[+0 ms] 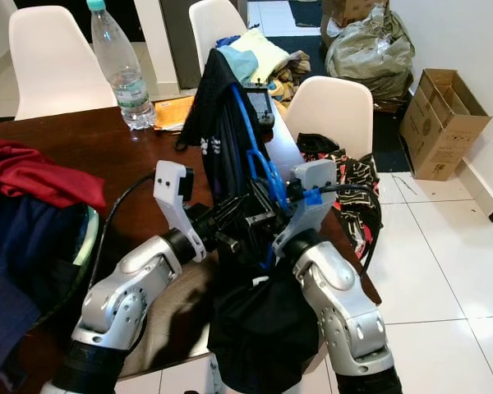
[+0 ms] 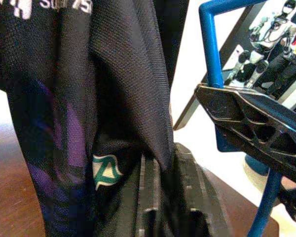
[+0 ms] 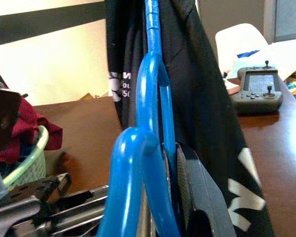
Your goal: Hang hanger
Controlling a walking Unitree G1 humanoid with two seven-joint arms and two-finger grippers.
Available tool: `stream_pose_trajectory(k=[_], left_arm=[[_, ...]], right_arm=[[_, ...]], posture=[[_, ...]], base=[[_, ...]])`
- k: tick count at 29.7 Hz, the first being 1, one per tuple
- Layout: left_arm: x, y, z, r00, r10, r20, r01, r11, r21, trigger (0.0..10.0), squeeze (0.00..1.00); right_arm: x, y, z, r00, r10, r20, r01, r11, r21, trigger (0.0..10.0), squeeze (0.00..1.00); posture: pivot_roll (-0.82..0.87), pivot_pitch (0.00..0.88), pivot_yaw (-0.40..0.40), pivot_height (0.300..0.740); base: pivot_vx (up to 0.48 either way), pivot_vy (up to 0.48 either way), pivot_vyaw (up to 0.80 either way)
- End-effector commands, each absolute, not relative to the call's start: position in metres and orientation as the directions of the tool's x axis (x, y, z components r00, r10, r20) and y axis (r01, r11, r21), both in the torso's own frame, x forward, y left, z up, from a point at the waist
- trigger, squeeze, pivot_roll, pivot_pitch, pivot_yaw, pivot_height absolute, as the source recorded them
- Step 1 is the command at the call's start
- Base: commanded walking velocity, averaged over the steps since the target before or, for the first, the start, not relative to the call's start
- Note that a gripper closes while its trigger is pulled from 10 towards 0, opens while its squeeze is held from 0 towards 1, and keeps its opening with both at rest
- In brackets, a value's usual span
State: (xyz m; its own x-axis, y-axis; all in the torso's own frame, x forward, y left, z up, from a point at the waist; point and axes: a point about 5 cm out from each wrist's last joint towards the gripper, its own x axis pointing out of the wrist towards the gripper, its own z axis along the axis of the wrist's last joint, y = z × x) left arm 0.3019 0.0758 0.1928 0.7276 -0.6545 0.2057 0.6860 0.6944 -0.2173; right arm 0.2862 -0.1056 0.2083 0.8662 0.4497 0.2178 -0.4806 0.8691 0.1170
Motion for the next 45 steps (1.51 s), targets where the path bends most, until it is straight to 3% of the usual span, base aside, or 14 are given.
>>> stream_pose_trajectory(k=[1, 5, 7, 8, 11, 15, 16, 17, 19, 20, 23, 26, 28, 45], left_arm=[[0.299, 0.079, 0.191, 0.722, -0.658, 0.215, 0.692, 0.691, -0.209, 10.0, 1.00], [0.296, 0.084, 0.201, 0.671, -0.695, 0.259, 0.742, 0.626, -0.242, 10.0, 1.00], [0.289, 0.088, 0.211, 0.581, -0.761, 0.287, 0.813, 0.534, -0.231, 10.0, 1.00], [0.274, 0.093, 0.222, 0.436, -0.852, 0.292, 0.899, 0.395, -0.190, 10.0, 1.00], [0.274, 0.093, 0.222, 0.436, -0.852, 0.292, 0.899, 0.395, -0.190, 10.0, 1.00], [0.234, 0.109, 0.241, 0.092, -0.969, 0.228, 0.995, 0.079, -0.063, 10.0, 1.00], [0.234, 0.109, 0.241, 0.092, -0.969, 0.228, 0.995, 0.079, -0.063, 10.0, 1.00], [0.236, 0.116, 0.250, 0.110, -0.966, 0.233, 0.994, 0.111, -0.009, 10.0, 0.79], [0.241, 0.118, 0.254, 0.149, -0.957, 0.248, 0.988, 0.156, 0.010, 10.0, 0.79], [0.248, 0.123, 0.259, 0.203, -0.942, 0.268, 0.976, 0.218, 0.027, 10.0, 0.00], [0.263, 0.132, 0.268, 0.326, -0.897, 0.299, 0.929, 0.362, 0.074, 10.0, 0.00], [0.317, 0.178, 0.296, 0.745, -0.504, 0.437, 0.518, 0.850, 0.097, 10.0, 0.00], [0.321, 0.188, 0.297, 0.786, -0.399, 0.472, 0.414, 0.907, 0.077, 10.0, 0.00], [0.306, 0.135, 0.269, 0.663, -0.620, 0.420, 0.646, 0.757, 0.098, 10.0, 0.00]], right_arm=[[0.289, -0.115, 0.202, 0.894, 0.404, 0.194, -0.429, 0.896, 0.114, 0.0, 0.00], [0.290, -0.119, 0.203, 0.898, 0.393, 0.196, -0.418, 0.902, 0.106, 0.0, 0.00], [0.291, -0.125, 0.203, 0.904, 0.382, 0.194, -0.404, 0.910, 0.092, 0.0, 0.00], [0.294, -0.135, 0.203, 0.913, 0.362, 0.188, -0.380, 0.922, 0.071, 0.0, 0.00], [0.294, -0.135, 0.203, 0.913, 0.362, 0.188, -0.380, 0.922, 0.071, 0.0, 0.00], [0.301, -0.169, 0.206, 0.944, 0.288, 0.160, -0.291, 0.957, -0.009, 0.0, 0.00], [0.301, -0.169, 0.206, 0.944, 0.288, 0.160, -0.291, 0.957, -0.009, 0.0, 0.00], [0.300, -0.184, 0.206, 0.951, 0.279, 0.137, -0.273, 0.960, -0.056, 0.0, 0.00], [0.299, -0.188, 0.205, 0.950, 0.286, 0.126, -0.278, 0.957, -0.076, 0.0, 0.00], [0.297, -0.193, 0.205, 0.950, 0.290, 0.119, -0.281, 0.956, -0.087, 0.0, 0.00], [0.294, -0.198, 0.207, 0.949, 0.292, 0.116, -0.282, 0.955, -0.095, 0.0, 0.00], [0.286, -0.208, 0.213, 0.937, 0.322, 0.136, -0.311, 0.946, -0.091, 0.0, 0.00], [0.282, -0.204, 0.214, 0.917, 0.374, 0.139, -0.363, 0.927, -0.098, 0.0, 0.00], [0.266, -0.172, 0.210, 0.807, 0.577, 0.125, -0.569, 0.816, -0.101, 0.0, 0.00]], posture=[[0.02, 0.184, 0.044, 0.740], [0.02, 0.185, 0.043, 0.740], [0.02, 0.185, 0.041, 0.740], [0.02, 0.183, 0.040, 0.740], [0.02, 0.183, 0.040, 0.740], [0.03, 0.183, 0.041, 0.740], [0.03, 0.183, 0.041, 0.740], [0.03, 0.183, 0.041, 0.740], [0.03, 0.183, 0.041, 0.740], [0.03, 0.184, 0.042, 0.740], [0.03, 0.184, 0.043, 0.740], [0.03, 0.182, 0.044, 0.740], [0.03, 0.179, 0.046, 0.740], [0.03, 0.185, 0.054, 0.740]], base=[[0.000, 0.000, 0.00], [0.000, 0.000, 0.00], [0.000, 0.000, 0.00], [0.000, 0.000, 0.00], [0.000, 0.000, 0.00], [0.000, 0.000, 0.00], [0.000, 0.000, 0.00], [0.000, 0.000, 0.00], [0.000, 0.000, 0.00], [0.000, 0.000, 0.00], [0.000, 0.000, 0.00], [0.000, 0.000, 0.00], [0.000, 0.000, 0.00], [0.000, 0.000, 0.00]])
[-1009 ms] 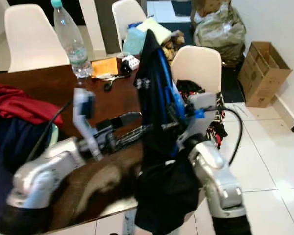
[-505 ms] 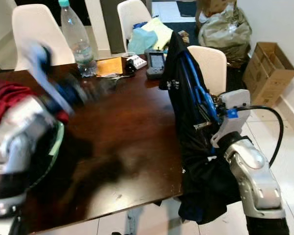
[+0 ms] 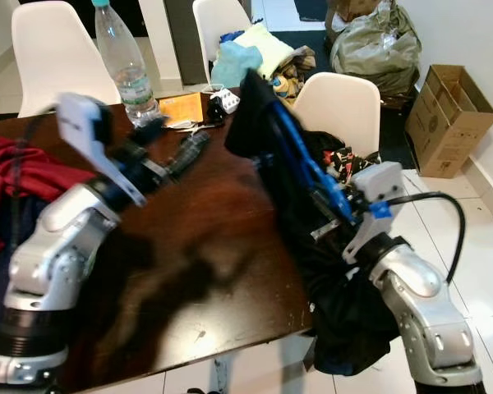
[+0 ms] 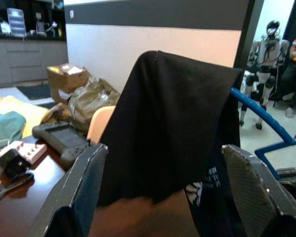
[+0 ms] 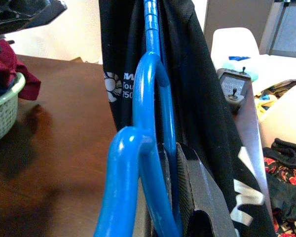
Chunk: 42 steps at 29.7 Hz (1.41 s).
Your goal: Hang hanger
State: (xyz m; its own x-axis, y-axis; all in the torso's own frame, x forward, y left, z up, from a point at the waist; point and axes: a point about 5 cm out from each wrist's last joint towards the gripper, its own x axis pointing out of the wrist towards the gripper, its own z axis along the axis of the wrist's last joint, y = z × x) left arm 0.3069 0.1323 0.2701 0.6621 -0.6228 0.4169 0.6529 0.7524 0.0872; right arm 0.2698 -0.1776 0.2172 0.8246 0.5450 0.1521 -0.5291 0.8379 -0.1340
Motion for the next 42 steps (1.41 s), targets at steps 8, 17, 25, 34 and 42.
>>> stream_pose_trajectory(k=[8, 17, 25, 34, 42], left_arm=[[0.308, 0.132, 0.264, 0.662, -0.622, 0.419, 0.645, 0.757, 0.104, 10.0, 0.00], [0.305, 0.116, 0.250, 0.639, -0.665, 0.385, 0.664, 0.730, 0.159, 10.0, 0.00], [0.305, 0.109, 0.249, 0.630, -0.683, 0.370, 0.662, 0.721, 0.205, 7.9, 0.00], [0.308, 0.114, 0.254, 0.649, -0.653, 0.392, 0.621, 0.751, 0.224, 0.0, 0.00], [0.309, 0.117, 0.263, 0.647, -0.643, 0.409, 0.599, 0.761, 0.250, 0.0, 0.00]], right_arm=[[0.263, -0.165, 0.209, 0.777, 0.618, 0.116, -0.610, 0.786, -0.100, 0.0, 0.00], [0.256, -0.148, 0.205, 0.719, 0.687, 0.108, -0.682, 0.727, -0.084, 0.0, 0.00], [0.252, -0.136, 0.203, 0.682, 0.723, 0.108, -0.721, 0.690, -0.065, 0.0, 0.00], [0.251, -0.134, 0.203, 0.679, 0.726, 0.106, -0.724, 0.687, -0.064, 0.0, 0.00], [0.257, -0.140, 0.196, 0.735, 0.676, 0.048, -0.671, 0.736, -0.095, 0.0, 0.00]], posture=[[0.03, 0.189, 0.051, 0.740], [0.02, 0.191, 0.049, 0.740], [0.02, 0.192, 0.048, 0.740], [0.02, 0.192, 0.048, 0.740], [0.02, 0.192, 0.049, 0.740]], base=[[0.000, 0.000, 0.00], [0.000, 0.000, 0.00], [0.000, 0.000, 0.00], [0.000, 0.000, 0.00], [0.000, 0.000, 0.00]])
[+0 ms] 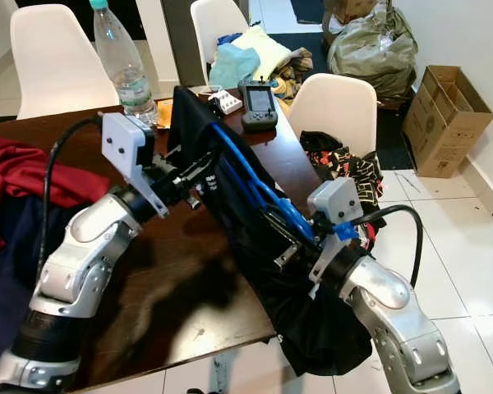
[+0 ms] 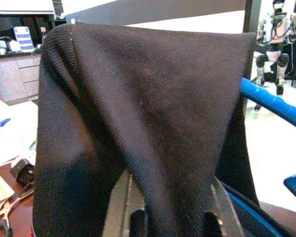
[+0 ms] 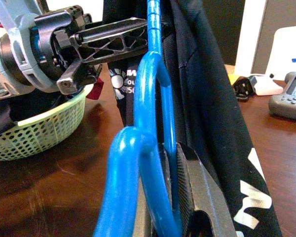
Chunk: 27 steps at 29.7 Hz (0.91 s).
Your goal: Hang hanger
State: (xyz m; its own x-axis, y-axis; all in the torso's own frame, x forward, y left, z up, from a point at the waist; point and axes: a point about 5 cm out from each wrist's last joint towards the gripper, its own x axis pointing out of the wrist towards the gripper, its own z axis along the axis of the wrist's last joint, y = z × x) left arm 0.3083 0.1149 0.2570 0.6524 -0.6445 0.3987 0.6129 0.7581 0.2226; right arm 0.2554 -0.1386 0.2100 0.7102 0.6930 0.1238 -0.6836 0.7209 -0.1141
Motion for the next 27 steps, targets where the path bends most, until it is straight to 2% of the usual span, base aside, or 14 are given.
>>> stream_pose_trajectory(k=[1, 4, 8, 9, 12, 13, 17, 18, 19, 21, 27], left_arm=[[0.309, 0.117, 0.265, 0.643, -0.646, 0.412, 0.597, 0.759, 0.259, 0.0, 0.00], [0.309, 0.117, 0.265, 0.643, -0.646, 0.412, 0.597, 0.759, 0.259, 0.0, 0.00], [0.306, 0.112, 0.265, 0.625, -0.672, 0.397, 0.609, 0.738, 0.291, 0.0, 0.00], [0.304, 0.107, 0.263, 0.610, -0.695, 0.380, 0.624, 0.717, 0.309, 0.0, 0.00], [0.302, 0.100, 0.260, 0.593, -0.718, 0.364, 0.643, 0.694, 0.323, 0.0, 0.00], [0.299, 0.093, 0.257, 0.570, -0.744, 0.349, 0.668, 0.667, 0.330, 0.5, 0.00], [0.297, 0.086, 0.255, 0.546, -0.767, 0.336, 0.694, 0.639, 0.332, 0.5, 0.00], [0.294, 0.078, 0.253, 0.519, -0.789, 0.330, 0.720, 0.611, 0.329, 1.0, 0.00], [0.294, 0.078, 0.253, 0.519, -0.789, 0.330, 0.720, 0.611, 0.329, 1.0, 0.00], [0.288, 0.064, 0.252, 0.468, -0.821, 0.327, 0.764, 0.561, 0.317, 1.5, 0.00], [0.284, 0.056, 0.255, 0.431, -0.836, 0.338, 0.791, 0.531, 0.304, 1.6, 0.00]], right_arm=[[0.262, -0.145, 0.194, 0.768, 0.640, 0.028, -0.635, 0.765, -0.106, 0.0, 0.00], [0.262, -0.145, 0.194, 0.768, 0.640, 0.028, -0.635, 0.765, -0.106, 0.0, 0.00], [0.268, -0.148, 0.189, 0.796, 0.603, -0.050, -0.603, 0.784, -0.145, 0.0, 0.00], [0.268, -0.144, 0.186, 0.785, 0.609, -0.109, -0.618, 0.763, -0.187, 0.0, 0.00], [0.268, -0.140, 0.183, 0.777, 0.611, -0.154, -0.630, 0.747, -0.213, 0.0, 0.00], [0.269, -0.136, 0.181, 0.768, 0.611, -0.190, -0.640, 0.732, -0.235, 0.0, 0.00], [0.269, -0.133, 0.179, 0.763, 0.607, -0.222, -0.647, 0.718, -0.257, 0.0, 0.00], [0.270, -0.130, 0.178, 0.759, 0.606, -0.239, -0.651, 0.714, -0.259, 0.0, 0.00], [0.270, -0.130, 0.178, 0.759, 0.606, -0.239, -0.651, 0.714, -0.259, 0.0, 0.00], [0.271, -0.127, 0.174, 0.755, 0.598, -0.271, -0.655, 0.704, -0.274, 0.0, 0.00], [0.271, -0.128, 0.169, 0.760, 0.572, -0.307, -0.648, 0.706, -0.286, 0.0, 0.00]], posture=[[0.02, 0.191, 0.049, 0.740], [0.02, 0.191, 0.049, 0.740], [0.03, 0.191, 0.048, 0.740], [0.03, 0.191, 0.048, 0.740], [0.03, 0.191, 0.047, 0.740], [0.03, 0.191, 0.047, 0.740], [0.03, 0.189, 0.047, 0.740], [0.03, 0.189, 0.047, 0.740], [0.03, 0.189, 0.047, 0.740], [0.03, 0.186, 0.045, 0.740], [0.03, 0.182, 0.045, 0.740]], base=[[0.000, 0.000, 0.00], [0.000, 0.000, 0.00], [0.000, 0.000, 0.00], [0.000, 0.000, 0.00], [0.000, 0.000, 0.00], [0.000, 0.000, 0.00], [0.000, 0.000, 0.00], [0.000, 0.000, 0.00], [0.000, 0.000, 0.00], [0.000, 0.000, 0.00], [0.000, 0.000, 0.00]])
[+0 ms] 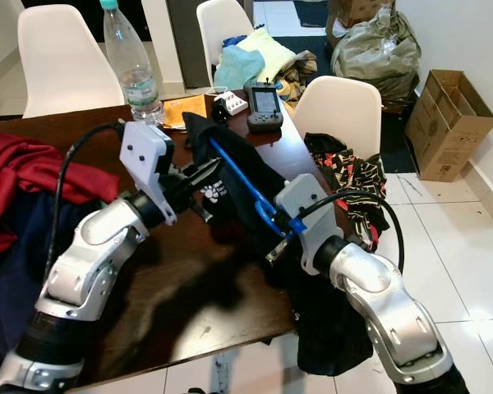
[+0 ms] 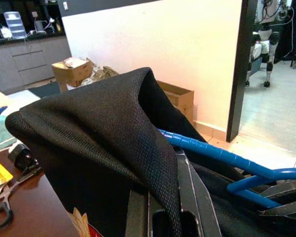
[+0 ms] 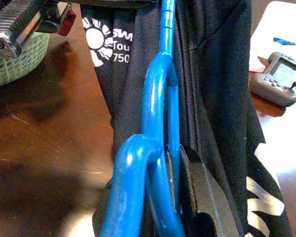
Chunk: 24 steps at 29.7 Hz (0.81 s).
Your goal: Hang hanger
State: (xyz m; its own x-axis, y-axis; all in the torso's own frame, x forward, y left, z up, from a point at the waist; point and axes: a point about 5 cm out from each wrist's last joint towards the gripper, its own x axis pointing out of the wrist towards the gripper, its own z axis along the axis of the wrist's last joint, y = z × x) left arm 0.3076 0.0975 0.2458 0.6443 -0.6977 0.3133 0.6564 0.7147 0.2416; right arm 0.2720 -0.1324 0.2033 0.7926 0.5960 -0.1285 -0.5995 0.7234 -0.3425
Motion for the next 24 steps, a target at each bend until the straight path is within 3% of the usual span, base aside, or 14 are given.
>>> stream_pose_trajectory(k=[1, 8, 9, 11, 12, 13, 14, 15, 17, 24], left_arm=[[0.284, 0.056, 0.255, 0.431, -0.836, 0.338, 0.791, 0.531, 0.304, 1.6, 0.00], [0.275, 0.051, 0.263, 0.347, -0.870, 0.349, 0.852, 0.448, 0.270, 2.2, 0.00], [0.267, 0.040, 0.253, 0.286, -0.906, 0.313, 0.897, 0.368, 0.245, 2.7, 0.00], [0.267, 0.040, 0.253, 0.286, -0.906, 0.313, 0.897, 0.368, 0.245, 2.7, 0.00], [0.258, 0.029, 0.245, 0.227, -0.926, 0.302, 0.937, 0.292, 0.192, 2.8, 0.00], [0.258, 0.029, 0.245, 0.227, -0.926, 0.302, 0.937, 0.292, 0.192, 2.8, 0.00], [0.250, 0.017, 0.243, 0.163, -0.932, 0.325, 0.969, 0.214, 0.127, 2.8, 0.00], [0.250, 0.017, 0.243, 0.163, -0.932, 0.325, 0.969, 0.214, 0.127, 2.8, 0.00], [0.243, 0.005, 0.249, 0.093, -0.919, 0.383, 0.990, 0.126, 0.062, 2.8, 0.00], [0.246, 0.008, 0.257, 0.094, -0.906, 0.412, 0.991, 0.127, 0.053, 2.5, 0.00]], right_arm=[[0.271, -0.128, 0.169, 0.760, 0.572, -0.307, -0.648, 0.706, -0.286, 0.0, 0.00], [0.276, -0.140, 0.161, 0.795, 0.493, -0.354, -0.595, 0.747, -0.296, 0.0, 0.00], [0.281, -0.141, 0.162, 0.812, 0.473, -0.342, -0.569, 0.770, -0.288, 0.0, 0.00], [0.281, -0.141, 0.162, 0.812, 0.473, -0.342, -0.569, 0.770, -0.288, 0.0, 0.00], [0.287, -0.140, 0.163, 0.831, 0.450, -0.327, -0.540, 0.795, -0.276, 0.0, 0.00], [0.287, -0.140, 0.163, 0.831, 0.450, -0.327, -0.540, 0.795, -0.276, 0.0, 0.00], [0.295, -0.139, 0.165, 0.852, 0.419, -0.314, -0.504, 0.818, -0.276, 0.0, 0.00], [0.295, -0.139, 0.165, 0.852, 0.419, -0.314, -0.504, 0.818, -0.276, 0.0, 0.00], [0.307, -0.133, 0.168, 0.871, 0.388, -0.301, -0.471, 0.835, -0.285, 0.0, 0.00], [0.310, -0.131, 0.168, 0.874, 0.380, -0.302, -0.463, 0.840, -0.284, 0.0, 0.00]], posture=[[0.03, 0.182, 0.045, 0.740], [0.03, 0.178, 0.042, 0.740], [0.03, 0.178, 0.042, 0.740], [0.03, 0.178, 0.042, 0.740], [0.03, 0.179, 0.043, 0.740], [0.03, 0.179, 0.043, 0.740], [0.03, 0.178, 0.045, 0.740], [0.03, 0.178, 0.045, 0.740], [0.03, 0.175, 0.044, 0.740], [0.04, 0.176, 0.039, 0.740]], base=[[0.000, 0.000, 0.00], [0.000, 0.000, 0.00], [0.000, 0.000, 0.00], [0.000, 0.000, 0.00], [0.000, 0.000, 0.00], [0.000, 0.000, 0.00], [0.000, 0.000, 0.00], [0.000, 0.000, 0.00], [0.000, 0.000, 0.00], [0.000, 0.000, 0.00]])
